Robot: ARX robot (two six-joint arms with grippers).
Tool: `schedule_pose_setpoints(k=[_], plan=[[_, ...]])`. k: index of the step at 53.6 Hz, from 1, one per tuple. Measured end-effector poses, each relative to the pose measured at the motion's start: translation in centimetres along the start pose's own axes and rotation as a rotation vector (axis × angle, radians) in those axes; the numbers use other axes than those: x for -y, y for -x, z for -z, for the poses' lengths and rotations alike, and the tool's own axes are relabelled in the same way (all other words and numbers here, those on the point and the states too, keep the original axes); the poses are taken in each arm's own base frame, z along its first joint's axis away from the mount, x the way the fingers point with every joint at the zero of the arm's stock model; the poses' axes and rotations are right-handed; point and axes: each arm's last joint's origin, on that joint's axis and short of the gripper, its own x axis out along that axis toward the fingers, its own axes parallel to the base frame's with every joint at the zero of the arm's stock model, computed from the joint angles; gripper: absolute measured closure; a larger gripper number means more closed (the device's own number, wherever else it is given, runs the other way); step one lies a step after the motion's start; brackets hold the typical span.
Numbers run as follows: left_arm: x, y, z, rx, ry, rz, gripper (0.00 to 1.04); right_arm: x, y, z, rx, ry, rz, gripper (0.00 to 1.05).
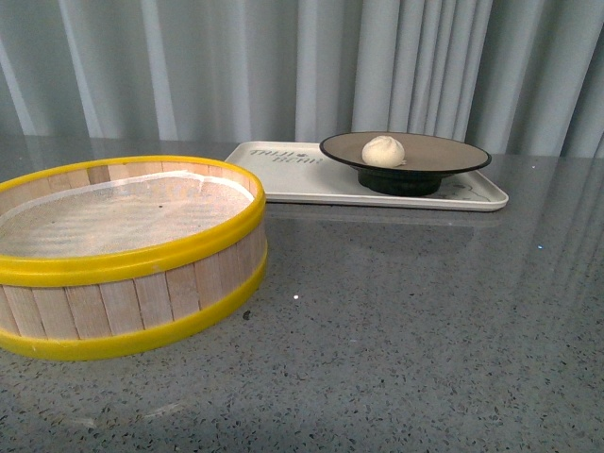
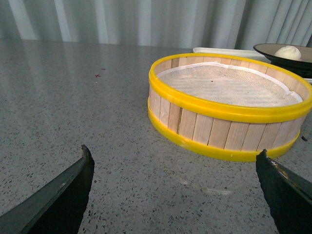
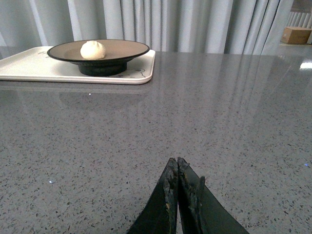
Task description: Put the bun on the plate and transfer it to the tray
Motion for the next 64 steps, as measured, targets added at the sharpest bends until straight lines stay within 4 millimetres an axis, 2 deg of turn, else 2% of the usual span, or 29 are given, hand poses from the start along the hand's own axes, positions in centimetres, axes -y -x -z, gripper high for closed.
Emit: schedule_pose_setpoints(k=[44,51,60,62,64], plan=[[0.0,0.0,0.0,0.000,0.000,0.000,0.07,0.0,1.9,-0.1,0.010,0.000,0.000,1.03],[0.0,0.0,0.0,0.000,0.000,0.000,0.07,0.0,2.9,0.2,0.002,0.000,-0.003,1.03],[0.0,0.0,0.0,0.000,0.000,0.000,0.07,0.0,3.0,0.2,0.004,0.000,-0.003,1.03],[0.0,0.0,0.0,0.000,0.000,0.000,0.07,0.0,3.0,0.2,0.004,0.000,-0.003,1.01],[0.0,0.0,0.0,0.000,0.000,0.000,0.07,0.0,3.0,0.2,0.005,0.000,-0.003,0.92]])
